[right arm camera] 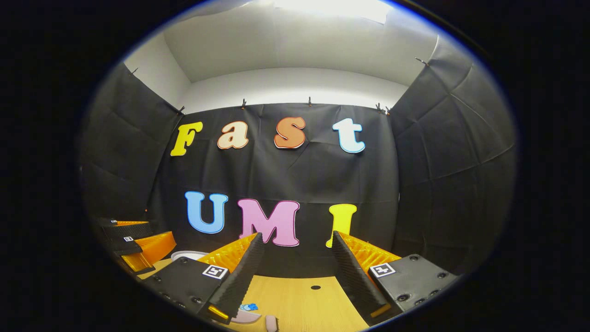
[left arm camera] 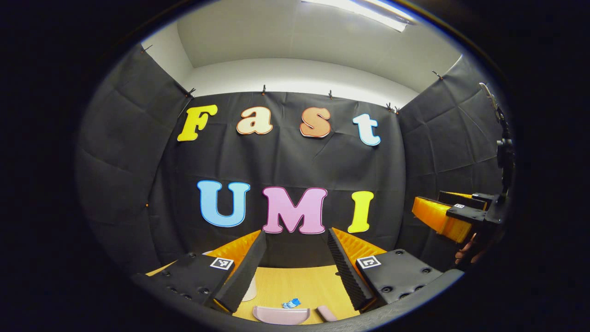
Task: Pick up the small broom and dustpan from the desktop, sweep the trash into the dustpan with the broom, and then empty the trash into the garbage bin.
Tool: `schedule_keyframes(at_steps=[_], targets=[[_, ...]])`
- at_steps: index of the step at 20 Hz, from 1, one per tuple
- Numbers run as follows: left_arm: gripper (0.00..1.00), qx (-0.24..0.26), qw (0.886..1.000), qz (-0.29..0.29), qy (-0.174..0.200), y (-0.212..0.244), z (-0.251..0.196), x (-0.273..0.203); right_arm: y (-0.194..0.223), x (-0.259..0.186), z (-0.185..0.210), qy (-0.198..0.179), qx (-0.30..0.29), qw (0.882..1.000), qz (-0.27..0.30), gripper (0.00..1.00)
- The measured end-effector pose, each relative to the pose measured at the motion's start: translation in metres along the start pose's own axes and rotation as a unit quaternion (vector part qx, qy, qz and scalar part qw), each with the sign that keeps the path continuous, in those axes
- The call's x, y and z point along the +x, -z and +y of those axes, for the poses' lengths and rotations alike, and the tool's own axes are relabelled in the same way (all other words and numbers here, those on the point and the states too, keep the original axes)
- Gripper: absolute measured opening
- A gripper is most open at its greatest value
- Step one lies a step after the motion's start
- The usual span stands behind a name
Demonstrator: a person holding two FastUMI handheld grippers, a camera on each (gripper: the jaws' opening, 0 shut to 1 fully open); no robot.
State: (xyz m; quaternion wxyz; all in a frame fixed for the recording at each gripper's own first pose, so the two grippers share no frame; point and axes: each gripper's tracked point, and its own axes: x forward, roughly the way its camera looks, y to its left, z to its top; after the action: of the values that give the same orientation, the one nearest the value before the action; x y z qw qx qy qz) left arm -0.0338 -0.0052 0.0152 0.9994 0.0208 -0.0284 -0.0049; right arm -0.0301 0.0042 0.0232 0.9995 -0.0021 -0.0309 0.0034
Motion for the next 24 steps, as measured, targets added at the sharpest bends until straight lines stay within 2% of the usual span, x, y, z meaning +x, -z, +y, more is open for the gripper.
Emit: schedule_keyframes(at_steps=[10, 24], targets=[[0.80, 0.004, 1.000, 0.013, 0.006, 0.006, -0.001, 0.000, 0.010, 0.000, -0.002, 0.010, -0.001, 1.000, 0.021, 0.95], [0.80, 0.009, 0.999, 0.035, 0.016, 0.025, 0.012, 0.004, 0.019, 0.013, 0.029, -0.006, -0.013, 0.999, 0.029, 0.95]])
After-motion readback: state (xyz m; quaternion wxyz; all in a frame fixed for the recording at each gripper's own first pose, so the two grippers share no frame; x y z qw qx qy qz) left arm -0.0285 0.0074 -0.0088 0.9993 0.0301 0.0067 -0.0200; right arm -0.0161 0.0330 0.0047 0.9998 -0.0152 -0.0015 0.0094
